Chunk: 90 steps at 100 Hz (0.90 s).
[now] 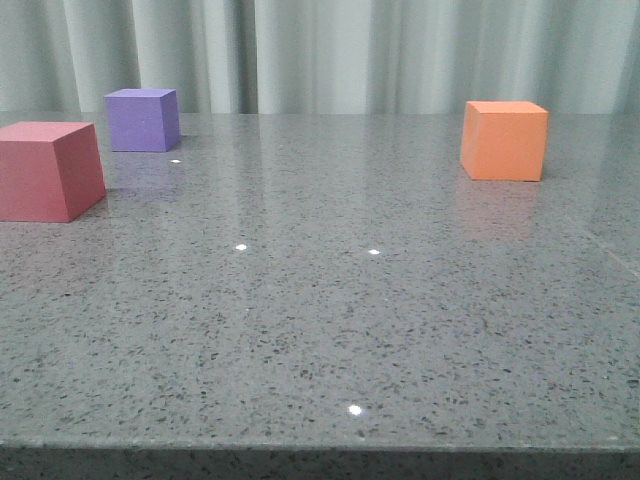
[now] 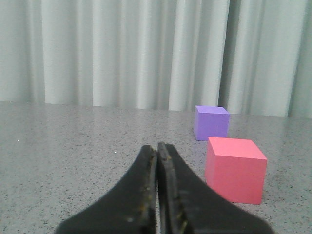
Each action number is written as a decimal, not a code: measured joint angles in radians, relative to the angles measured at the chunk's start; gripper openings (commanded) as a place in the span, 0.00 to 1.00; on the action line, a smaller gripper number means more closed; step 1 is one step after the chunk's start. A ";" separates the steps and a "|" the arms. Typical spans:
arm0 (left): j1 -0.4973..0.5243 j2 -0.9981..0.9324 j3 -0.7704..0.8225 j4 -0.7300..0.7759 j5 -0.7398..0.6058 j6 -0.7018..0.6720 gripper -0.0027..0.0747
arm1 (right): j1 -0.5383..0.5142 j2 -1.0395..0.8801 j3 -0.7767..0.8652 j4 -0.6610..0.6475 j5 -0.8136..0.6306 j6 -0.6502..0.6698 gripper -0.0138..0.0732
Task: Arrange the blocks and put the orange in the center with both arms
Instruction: 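Move the right gripper down toward the orange cube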
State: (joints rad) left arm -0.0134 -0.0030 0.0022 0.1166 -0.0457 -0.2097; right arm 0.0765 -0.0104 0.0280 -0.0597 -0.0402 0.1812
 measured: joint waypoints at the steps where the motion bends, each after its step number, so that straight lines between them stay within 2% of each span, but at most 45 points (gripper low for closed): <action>1: 0.000 0.000 0.000 0.000 0.000 0.000 0.01 | 0.000 0.000 0.000 0.000 0.000 0.000 0.03; 29: 0.000 0.000 0.000 0.000 0.000 0.000 0.01 | 0.000 0.000 0.000 0.000 -0.047 0.000 0.03; 44: 0.000 0.000 0.000 0.000 0.000 0.000 0.01 | 0.000 0.000 -0.053 0.004 -0.013 0.000 0.03; 65: 0.000 0.000 0.000 0.000 0.000 0.000 0.01 | 0.000 0.073 -0.320 0.022 0.246 0.000 0.03; 90: 0.000 0.000 0.000 0.000 0.000 0.000 0.01 | 0.000 0.373 -0.679 0.026 0.663 0.000 0.03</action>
State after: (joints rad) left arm -0.0134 -0.0030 0.0022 0.1166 -0.0457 -0.2097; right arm 0.0765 0.3623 -0.6513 -0.0338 0.6224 0.1812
